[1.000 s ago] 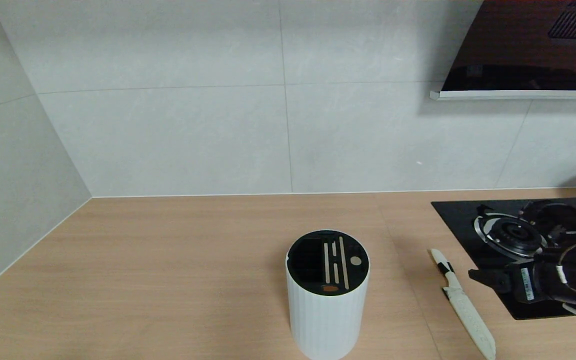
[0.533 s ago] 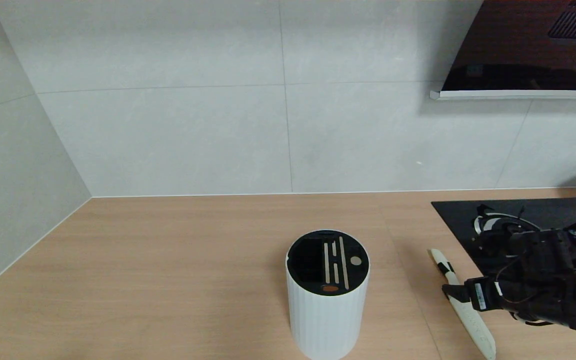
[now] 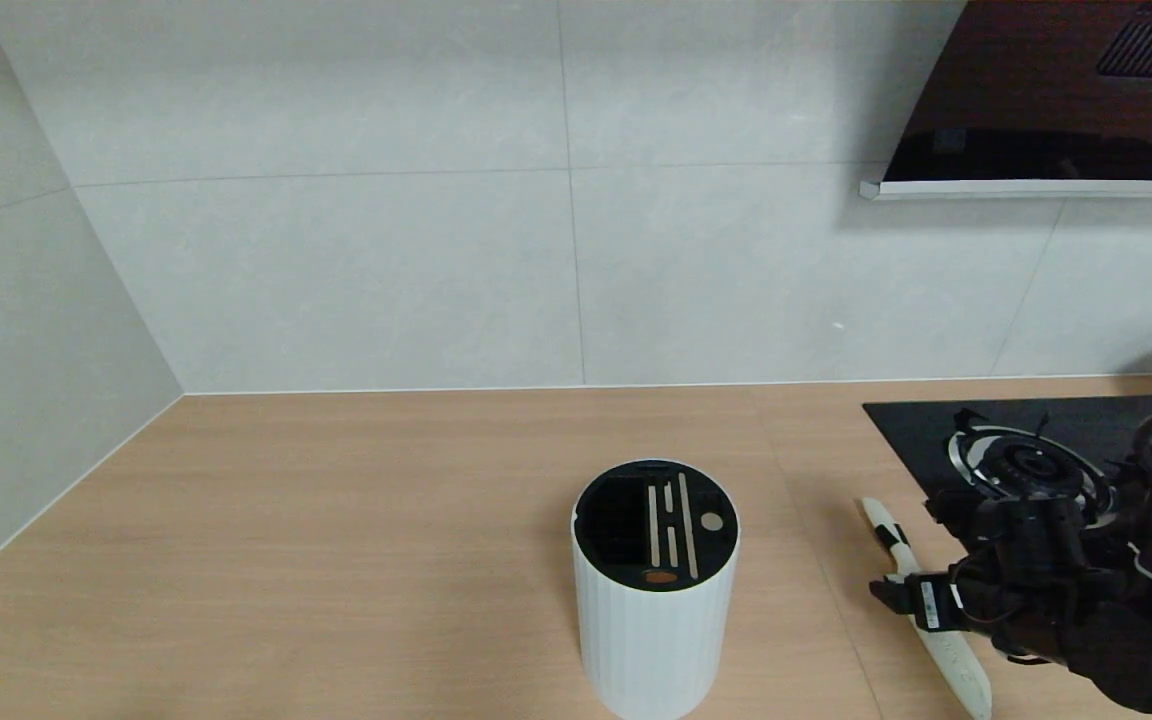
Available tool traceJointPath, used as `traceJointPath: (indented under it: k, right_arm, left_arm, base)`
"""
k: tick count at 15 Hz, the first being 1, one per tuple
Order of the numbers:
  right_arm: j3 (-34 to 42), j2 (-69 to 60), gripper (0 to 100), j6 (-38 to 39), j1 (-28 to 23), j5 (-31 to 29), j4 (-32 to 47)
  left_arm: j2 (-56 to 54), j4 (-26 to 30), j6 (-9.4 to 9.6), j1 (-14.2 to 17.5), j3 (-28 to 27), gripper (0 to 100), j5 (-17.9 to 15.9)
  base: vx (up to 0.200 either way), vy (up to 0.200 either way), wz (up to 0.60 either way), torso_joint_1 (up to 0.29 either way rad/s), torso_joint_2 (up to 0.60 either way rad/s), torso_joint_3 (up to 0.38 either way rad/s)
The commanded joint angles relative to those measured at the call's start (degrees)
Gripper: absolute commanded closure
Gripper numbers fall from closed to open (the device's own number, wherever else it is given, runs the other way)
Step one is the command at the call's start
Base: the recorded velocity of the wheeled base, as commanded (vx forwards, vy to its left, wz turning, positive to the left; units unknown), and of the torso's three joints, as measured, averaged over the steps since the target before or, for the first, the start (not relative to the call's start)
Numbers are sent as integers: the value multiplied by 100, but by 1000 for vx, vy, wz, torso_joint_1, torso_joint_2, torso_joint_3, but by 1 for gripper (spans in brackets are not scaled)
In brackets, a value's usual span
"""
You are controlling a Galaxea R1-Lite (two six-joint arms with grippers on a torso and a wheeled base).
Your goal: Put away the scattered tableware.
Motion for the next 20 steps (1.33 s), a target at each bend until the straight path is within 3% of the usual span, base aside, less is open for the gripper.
traceJointPath:
  k: [1,13,14,20]
  right_arm:
    - [16,424,0,85,1,-11,-275]
    - [-19,564,0,68,18,-55,-407]
    - [-19,573,100,68,18,-90,-407]
    - [-2,714,100,6,18,-178,-407]
  left_arm:
    - [2,-1,0,0,1,0,4]
    - [2,-1,0,0,1,0,4]
    - [2,-1,0,0,1,0,4]
    - [2,-1,0,0,1,0,4]
  base:
    - [0,0,0,0,0,0]
    - [0,0,0,0,0,0]
    - [0,0,0,0,0,0]
    - [0,0,0,0,0,0]
